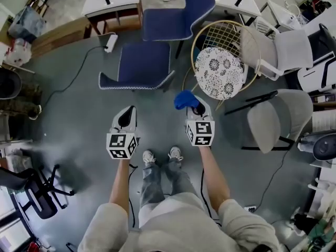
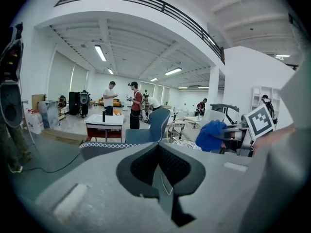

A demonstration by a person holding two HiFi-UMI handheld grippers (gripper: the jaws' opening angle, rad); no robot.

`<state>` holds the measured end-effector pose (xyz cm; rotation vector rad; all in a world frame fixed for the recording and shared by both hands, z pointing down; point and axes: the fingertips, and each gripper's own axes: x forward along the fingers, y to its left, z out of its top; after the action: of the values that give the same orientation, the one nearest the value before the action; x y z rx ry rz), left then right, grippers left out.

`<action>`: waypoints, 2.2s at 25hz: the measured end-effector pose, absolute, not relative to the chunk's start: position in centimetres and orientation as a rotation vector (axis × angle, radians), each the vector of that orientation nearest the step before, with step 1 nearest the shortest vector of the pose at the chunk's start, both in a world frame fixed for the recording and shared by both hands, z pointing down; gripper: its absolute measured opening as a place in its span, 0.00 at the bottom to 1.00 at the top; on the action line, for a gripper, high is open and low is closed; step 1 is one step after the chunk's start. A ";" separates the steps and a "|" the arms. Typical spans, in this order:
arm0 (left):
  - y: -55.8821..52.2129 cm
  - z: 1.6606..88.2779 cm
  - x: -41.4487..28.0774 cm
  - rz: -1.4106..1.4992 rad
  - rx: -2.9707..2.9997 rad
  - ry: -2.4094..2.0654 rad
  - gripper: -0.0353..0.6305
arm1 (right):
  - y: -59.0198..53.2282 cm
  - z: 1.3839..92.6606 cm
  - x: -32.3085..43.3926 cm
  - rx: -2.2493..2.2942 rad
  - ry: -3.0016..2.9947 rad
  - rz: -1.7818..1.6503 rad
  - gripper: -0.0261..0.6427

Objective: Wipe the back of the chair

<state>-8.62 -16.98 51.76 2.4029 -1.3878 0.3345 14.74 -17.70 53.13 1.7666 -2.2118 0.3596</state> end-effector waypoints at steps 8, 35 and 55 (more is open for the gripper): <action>-16.0 45.7 -10.9 0.280 2.412 -1.457 0.05 | -15.8 46.4 13.6 1.772 -2.259 0.294 0.11; -16.5 34.6 -14.9 0.192 2.538 -1.554 0.05 | -16.1 34.2 12.3 1.870 -2.346 0.134 0.11; -15.5 33.8 -14.3 0.177 2.545 -1.543 0.05 | -14.4 34.2 11.7 1.840 -2.351 0.141 0.11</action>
<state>-14.31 -15.50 33.79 2.5446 -1.5430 0.1767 11.73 -14.41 34.22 1.8403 -2.3506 0.1407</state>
